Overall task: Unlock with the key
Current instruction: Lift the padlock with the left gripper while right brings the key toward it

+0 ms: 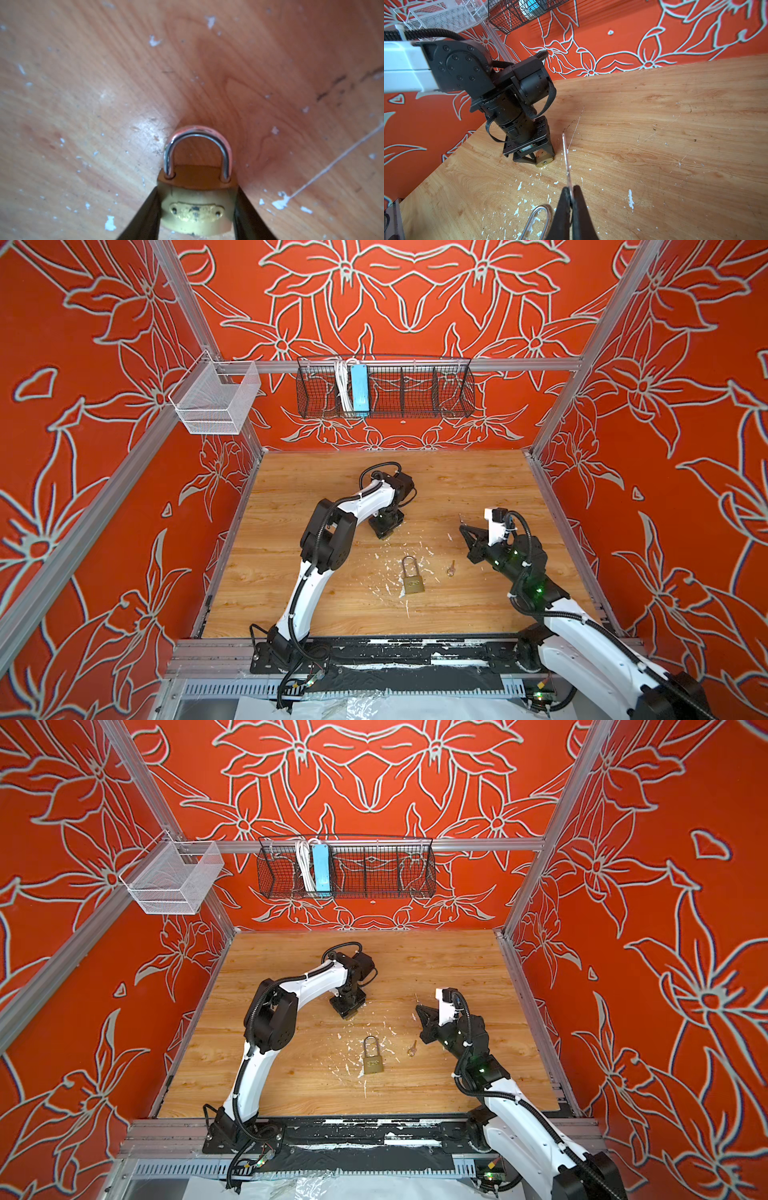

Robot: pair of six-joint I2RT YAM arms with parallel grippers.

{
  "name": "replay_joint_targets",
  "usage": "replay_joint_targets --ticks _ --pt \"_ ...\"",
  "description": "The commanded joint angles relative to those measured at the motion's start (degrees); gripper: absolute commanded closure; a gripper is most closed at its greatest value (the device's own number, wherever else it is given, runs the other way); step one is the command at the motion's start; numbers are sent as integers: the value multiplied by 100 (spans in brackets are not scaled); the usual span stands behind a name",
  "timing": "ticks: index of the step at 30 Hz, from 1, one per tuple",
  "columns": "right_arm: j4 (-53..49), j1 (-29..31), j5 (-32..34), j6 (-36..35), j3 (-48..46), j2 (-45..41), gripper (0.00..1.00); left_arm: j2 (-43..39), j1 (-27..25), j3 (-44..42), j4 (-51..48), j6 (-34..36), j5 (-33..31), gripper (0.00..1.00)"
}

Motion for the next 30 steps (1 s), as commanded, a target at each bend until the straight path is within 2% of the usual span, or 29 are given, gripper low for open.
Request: replay_joint_targets --ticks 1,4,8,11,12,19,22,24,27,30 --pt "47 -26 -102 -46 90 -110 100 8 10 -139 -98 46 -32 67" --pt "98 -24 -107 -50 72 -96 100 -290 11 -234 42 237 -24 80" --pt "83 -22 -62 -78 51 -46 100 -873 20 -443 212 640 -414 88" --pt "112 -19 -52 -81 54 12 100 -1539 59 -968 664 995 -605 100" --pt "148 -21 -68 -88 62 57 100 -1820 81 -1257 940 1145 -609 100" --pt "424 90 -565 -37 228 560 100 -4031 135 -3747 3515 1886 -602 100" --pt "366 566 -299 -277 334 693 100 -4852 136 -4829 4951 2382 -455 100" --pt "234 874 -298 -390 598 870 100 -5358 142 -5758 6369 2387 -282 100" --pt "70 1152 -271 -373 1055 1255 100 -5721 149 -6822 8086 2300 -42 100" --pt "214 1166 -361 -319 1416 1800 100 -5780 148 -7015 8490 2516 93 100"
